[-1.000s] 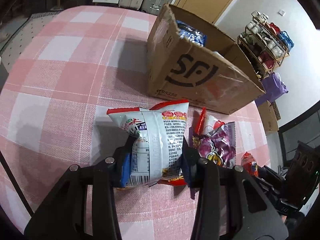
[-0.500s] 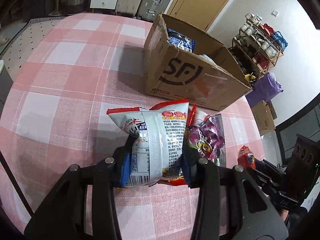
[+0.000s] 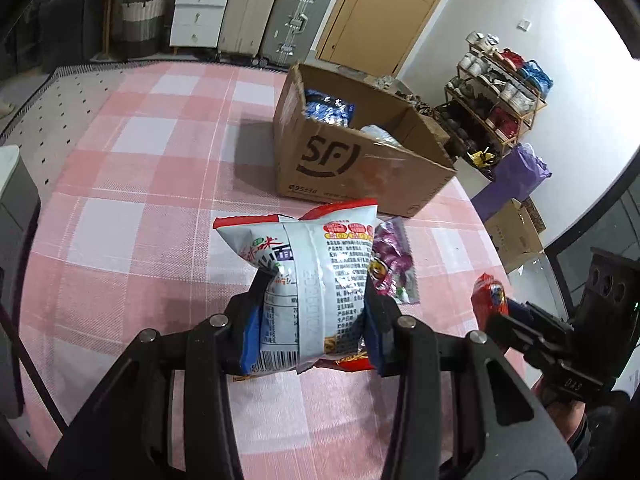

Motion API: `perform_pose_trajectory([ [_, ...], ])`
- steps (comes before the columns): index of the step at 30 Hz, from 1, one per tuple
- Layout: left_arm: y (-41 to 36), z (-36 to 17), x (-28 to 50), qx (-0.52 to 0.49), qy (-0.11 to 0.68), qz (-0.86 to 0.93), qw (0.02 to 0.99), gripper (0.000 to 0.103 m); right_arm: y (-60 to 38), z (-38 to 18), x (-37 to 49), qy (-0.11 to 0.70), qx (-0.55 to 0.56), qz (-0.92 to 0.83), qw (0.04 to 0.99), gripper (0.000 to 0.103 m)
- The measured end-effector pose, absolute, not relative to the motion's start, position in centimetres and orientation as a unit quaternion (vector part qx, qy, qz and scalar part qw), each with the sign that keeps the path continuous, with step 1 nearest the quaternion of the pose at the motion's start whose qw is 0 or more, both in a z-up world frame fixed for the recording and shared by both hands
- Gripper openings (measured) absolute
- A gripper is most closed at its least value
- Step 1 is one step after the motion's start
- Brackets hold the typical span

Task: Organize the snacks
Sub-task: 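Carry both packets over the box and open both grippers to drop them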

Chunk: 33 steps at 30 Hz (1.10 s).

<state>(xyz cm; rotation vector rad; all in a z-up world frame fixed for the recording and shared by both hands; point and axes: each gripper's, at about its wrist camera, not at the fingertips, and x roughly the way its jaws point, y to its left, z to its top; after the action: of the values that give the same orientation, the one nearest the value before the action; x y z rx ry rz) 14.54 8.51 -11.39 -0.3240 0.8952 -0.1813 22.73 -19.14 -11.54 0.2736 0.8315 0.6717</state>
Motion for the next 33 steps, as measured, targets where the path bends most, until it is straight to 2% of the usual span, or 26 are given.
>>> perform_pose_trajectory([
  [19, 8.8, -4.5, 10.4, -0.129, 0.376, -0.096, 0.913, 0.038, -19.9, -5.4, 19.0, 0.330, 0.125, 0.315, 0.881, 0.047],
  [33, 9.1, -0.4, 16.1, -0.138, 0.360, -0.101, 0.917, 0.038, -20.5, -1.3, 23.8, 0.305, 0.122, 0.303, 0.894, 0.047],
])
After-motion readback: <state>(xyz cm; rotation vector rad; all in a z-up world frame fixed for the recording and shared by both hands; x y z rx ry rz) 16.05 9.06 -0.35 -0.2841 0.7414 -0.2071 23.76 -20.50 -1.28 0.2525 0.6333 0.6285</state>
